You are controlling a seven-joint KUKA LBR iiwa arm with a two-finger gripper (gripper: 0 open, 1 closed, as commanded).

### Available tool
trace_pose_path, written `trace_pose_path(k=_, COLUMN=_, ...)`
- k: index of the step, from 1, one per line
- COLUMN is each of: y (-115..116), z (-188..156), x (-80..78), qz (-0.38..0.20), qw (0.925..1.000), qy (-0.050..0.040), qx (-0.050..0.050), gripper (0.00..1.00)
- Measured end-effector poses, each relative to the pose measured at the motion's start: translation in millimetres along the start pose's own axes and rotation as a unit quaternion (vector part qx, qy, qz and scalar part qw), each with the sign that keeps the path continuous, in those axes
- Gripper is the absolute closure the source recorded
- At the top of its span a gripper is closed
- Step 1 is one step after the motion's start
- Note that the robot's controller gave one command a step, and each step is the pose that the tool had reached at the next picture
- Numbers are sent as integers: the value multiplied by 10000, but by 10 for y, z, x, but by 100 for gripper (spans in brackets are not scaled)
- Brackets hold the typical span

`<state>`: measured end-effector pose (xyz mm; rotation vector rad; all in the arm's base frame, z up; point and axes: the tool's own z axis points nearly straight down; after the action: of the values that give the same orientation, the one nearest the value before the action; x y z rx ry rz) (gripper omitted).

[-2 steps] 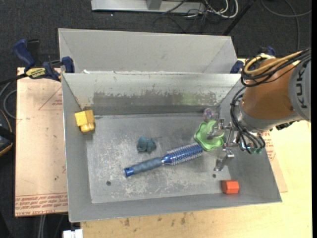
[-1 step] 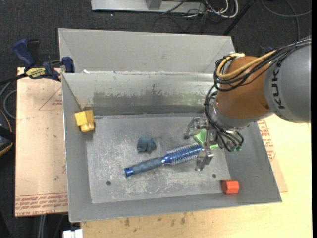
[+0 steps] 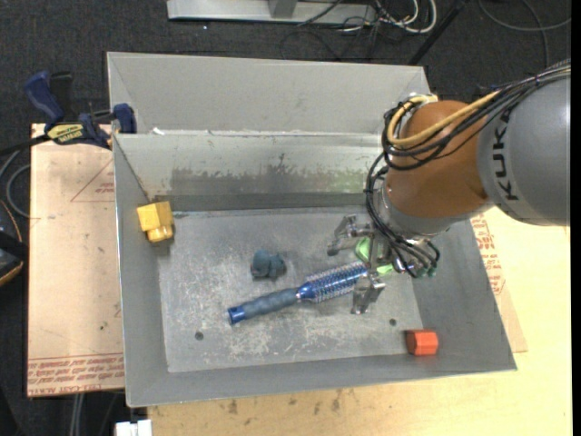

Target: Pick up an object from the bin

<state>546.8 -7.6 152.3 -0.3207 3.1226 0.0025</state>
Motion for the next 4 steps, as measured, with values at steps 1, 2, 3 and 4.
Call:
trace_pose_path(k=1, y=88, z=7, x=64, qz=559, qw=9984, qy=12, qx=-2, gripper=0)
trace_pose_path(k=2, y=14, z=797, x=117, qz=746, qw=9972, qy=-40, qx=-2, gripper=0)
trace_pose_path(k=3, y=17, z=762, x=94, qz=740, qw=9973, qy=-6, qx=1, gripper=0)
trace_pose_path(k=4, y=14, z=730, x=61, qz=740, qw=9972, qy=-58, qx=7, gripper=100)
